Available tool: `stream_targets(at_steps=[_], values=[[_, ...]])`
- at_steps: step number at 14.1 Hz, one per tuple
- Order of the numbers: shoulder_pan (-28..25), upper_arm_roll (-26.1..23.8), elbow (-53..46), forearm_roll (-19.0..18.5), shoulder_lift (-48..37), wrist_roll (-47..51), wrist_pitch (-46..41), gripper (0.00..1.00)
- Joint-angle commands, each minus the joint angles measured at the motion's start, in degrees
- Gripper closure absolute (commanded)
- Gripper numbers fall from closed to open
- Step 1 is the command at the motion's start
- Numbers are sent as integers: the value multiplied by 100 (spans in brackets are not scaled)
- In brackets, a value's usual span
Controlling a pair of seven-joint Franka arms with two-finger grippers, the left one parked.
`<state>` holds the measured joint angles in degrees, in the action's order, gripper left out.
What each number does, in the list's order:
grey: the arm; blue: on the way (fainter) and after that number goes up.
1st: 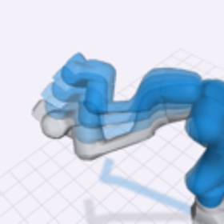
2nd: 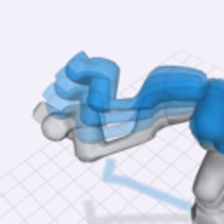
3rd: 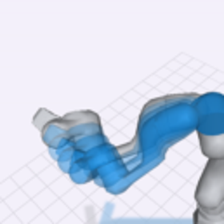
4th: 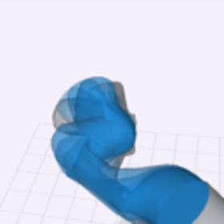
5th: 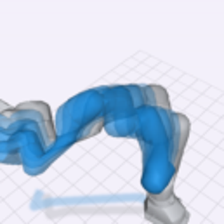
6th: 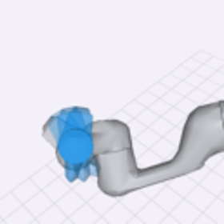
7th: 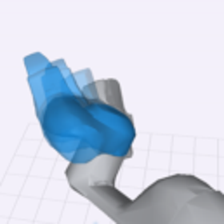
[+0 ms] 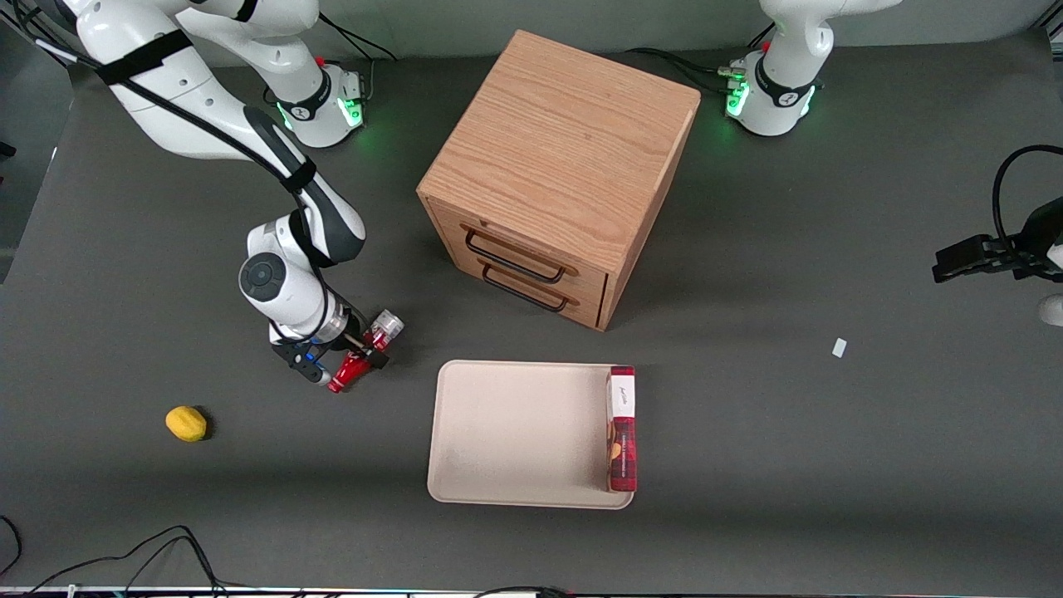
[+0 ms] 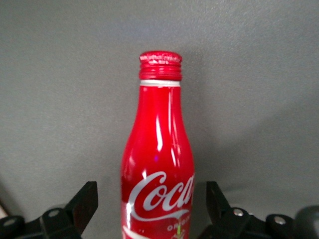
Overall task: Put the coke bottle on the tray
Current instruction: 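Close the right gripper on the bottle and lift it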
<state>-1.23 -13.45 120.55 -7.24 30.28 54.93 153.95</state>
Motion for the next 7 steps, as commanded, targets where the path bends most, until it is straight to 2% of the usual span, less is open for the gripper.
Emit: stream_targets(at_steps=[1,3,4,7], values=[[-53,9,-128,-252,118,220,-49,52],[-53,9,-128,-252,109,220,-181,87],[-53,9,-137,-252,109,211,-225,100],[-53,9,-146,-252,13,132,-461,100]])
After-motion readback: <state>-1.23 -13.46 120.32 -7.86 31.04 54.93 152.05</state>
